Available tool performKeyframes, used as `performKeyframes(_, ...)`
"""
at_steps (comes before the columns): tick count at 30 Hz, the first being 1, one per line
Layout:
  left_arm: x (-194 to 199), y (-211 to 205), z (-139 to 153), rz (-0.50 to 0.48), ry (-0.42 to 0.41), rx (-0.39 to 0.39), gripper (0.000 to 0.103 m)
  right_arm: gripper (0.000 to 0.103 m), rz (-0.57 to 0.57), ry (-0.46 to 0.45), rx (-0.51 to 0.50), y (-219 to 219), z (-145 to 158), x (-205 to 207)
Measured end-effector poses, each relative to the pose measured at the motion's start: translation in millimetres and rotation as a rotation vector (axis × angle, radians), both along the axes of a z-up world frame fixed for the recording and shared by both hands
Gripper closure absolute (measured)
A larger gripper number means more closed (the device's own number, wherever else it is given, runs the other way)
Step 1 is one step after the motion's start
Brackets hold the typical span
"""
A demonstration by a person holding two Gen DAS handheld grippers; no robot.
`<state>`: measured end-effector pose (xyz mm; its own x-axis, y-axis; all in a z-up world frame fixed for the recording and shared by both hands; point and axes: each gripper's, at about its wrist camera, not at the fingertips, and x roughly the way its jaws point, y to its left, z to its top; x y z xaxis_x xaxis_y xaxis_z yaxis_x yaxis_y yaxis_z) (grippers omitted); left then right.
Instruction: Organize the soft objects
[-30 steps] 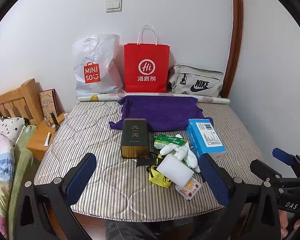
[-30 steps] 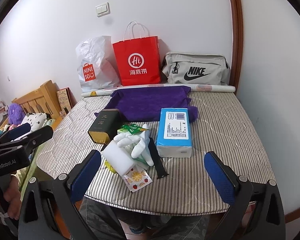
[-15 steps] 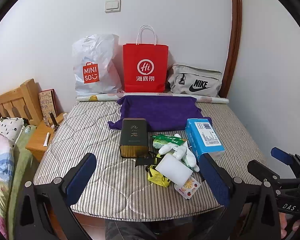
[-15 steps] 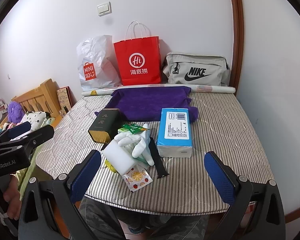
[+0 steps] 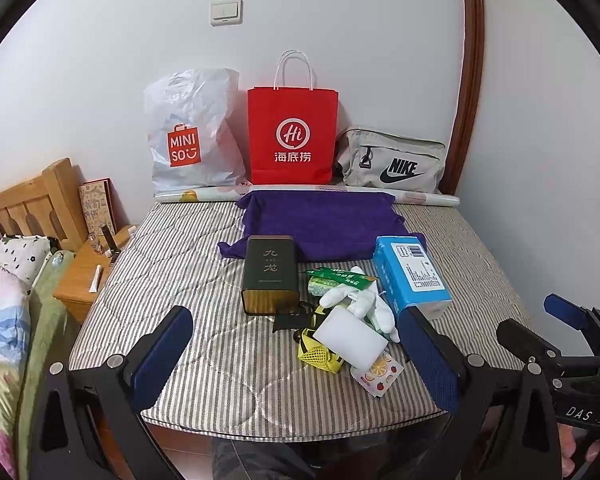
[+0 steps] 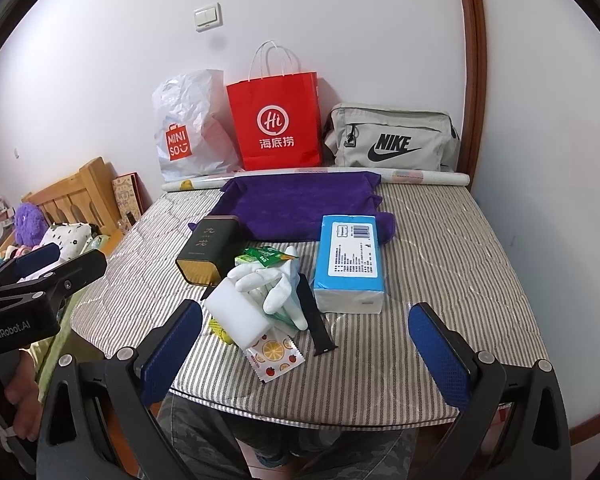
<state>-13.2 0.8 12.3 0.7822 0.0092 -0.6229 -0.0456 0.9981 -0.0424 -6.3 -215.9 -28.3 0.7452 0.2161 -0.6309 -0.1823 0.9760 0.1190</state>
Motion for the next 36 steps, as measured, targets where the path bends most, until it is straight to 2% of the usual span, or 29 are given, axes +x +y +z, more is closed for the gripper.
performKeyframes(18, 1, 0, 0, -0.008, -0.006, 0.008, 0.000, 0.001, -0.006, -0.004, -0.005, -2, -1, -2)
performKeyframes(26, 8, 3, -3, 0.020, -0.017, 0.046, 0.000, 0.001, 0.005, 0.003, -0.024, -1, -8, 6)
performKeyframes(30, 21, 15, -15, 0.020, 0.023, 0.016, 0.000, 0.001, -0.001, 0.028, -0.010, -7, -18, 15)
performKeyframes(36, 45, 31, -51, 0.034, 0.118, -0.026, 0.000, 0.001, 0.013, 0.046, -0.021, -10, -40, 27)
